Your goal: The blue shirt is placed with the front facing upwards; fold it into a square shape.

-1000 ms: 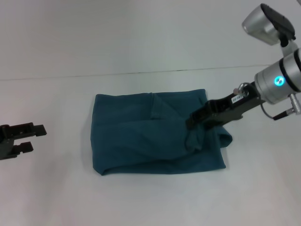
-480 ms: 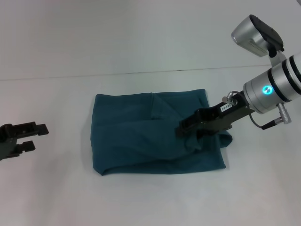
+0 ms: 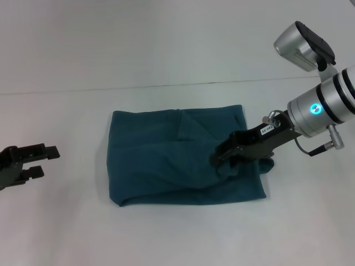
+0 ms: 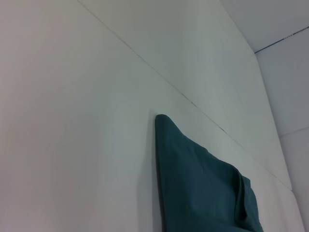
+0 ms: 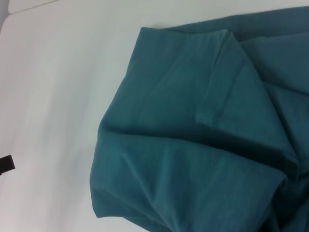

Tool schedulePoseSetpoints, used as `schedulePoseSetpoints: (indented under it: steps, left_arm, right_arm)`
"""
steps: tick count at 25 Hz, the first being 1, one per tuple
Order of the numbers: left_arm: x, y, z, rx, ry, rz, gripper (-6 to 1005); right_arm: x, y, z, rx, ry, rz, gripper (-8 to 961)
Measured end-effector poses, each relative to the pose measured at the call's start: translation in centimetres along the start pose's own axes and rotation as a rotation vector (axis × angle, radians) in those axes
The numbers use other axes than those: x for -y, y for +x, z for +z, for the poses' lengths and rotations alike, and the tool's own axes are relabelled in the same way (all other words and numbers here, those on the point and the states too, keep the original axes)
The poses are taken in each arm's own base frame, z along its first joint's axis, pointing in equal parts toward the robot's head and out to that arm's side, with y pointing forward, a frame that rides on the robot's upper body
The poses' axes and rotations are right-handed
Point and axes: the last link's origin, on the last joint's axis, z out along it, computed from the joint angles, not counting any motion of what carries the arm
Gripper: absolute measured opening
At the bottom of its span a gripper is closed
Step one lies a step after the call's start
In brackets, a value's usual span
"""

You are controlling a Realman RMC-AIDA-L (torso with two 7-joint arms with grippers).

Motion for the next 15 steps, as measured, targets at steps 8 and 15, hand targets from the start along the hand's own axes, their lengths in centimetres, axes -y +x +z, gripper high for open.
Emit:
schedulePoseSetpoints:
  steps: [8, 15]
  left_arm:
    - [0.07, -0.12, 0.11, 0.003, -0.001, -0.004, 752]
    - [0.16, -0.15, 0.11, 0.004, 0.004, -0.003, 752]
  right_arm:
    - [0.14, -0.18, -0.25, 0.007, 0.011, -0.003, 323]
    - [0.41, -0.01, -0.34, 0.004, 0.015, 0.002, 73]
